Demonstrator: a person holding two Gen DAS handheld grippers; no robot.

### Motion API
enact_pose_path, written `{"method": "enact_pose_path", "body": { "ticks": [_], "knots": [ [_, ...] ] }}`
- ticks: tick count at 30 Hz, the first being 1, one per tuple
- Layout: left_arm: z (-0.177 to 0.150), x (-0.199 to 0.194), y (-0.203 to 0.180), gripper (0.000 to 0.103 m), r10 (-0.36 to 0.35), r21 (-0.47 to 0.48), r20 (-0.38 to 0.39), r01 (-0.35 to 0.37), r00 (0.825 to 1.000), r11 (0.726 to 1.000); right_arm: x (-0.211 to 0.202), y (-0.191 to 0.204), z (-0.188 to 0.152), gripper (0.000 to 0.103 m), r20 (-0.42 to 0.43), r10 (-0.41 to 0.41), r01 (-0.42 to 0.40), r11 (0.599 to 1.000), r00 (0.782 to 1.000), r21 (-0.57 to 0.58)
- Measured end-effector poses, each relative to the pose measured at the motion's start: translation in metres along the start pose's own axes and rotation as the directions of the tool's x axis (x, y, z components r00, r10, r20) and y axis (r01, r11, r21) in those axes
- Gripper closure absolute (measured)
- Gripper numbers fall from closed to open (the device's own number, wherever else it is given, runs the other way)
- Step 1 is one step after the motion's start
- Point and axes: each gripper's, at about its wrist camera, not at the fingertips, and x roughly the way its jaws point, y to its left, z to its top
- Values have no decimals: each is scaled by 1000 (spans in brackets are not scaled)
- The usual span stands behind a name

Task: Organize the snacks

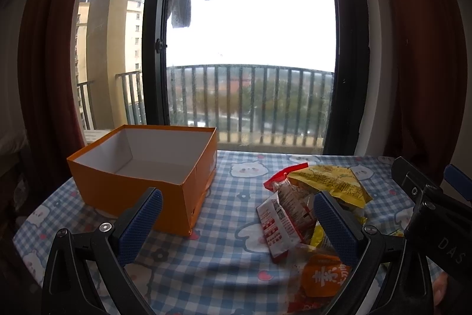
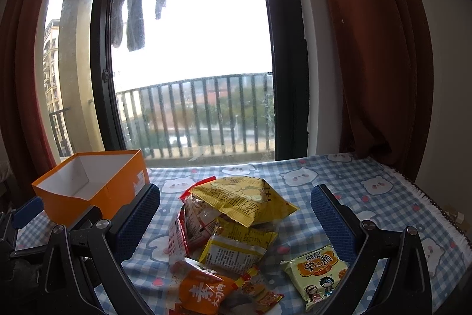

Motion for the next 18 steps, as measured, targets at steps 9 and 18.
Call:
{"method": "enact_pose_path", "body": {
  "ticks": [9, 18],
  "knots": [
    [-2, -1, 0, 1, -6, -4, -4, 6, 1000, 1000, 0, 0, -1, 0, 2, -2, 2, 1000, 1000, 3],
    [-5, -10, -6, 1, -13, -10, 8, 13, 1000, 1000, -6, -5, -4, 0, 5, -1, 1, 1000, 1000, 9]
  ]
}}
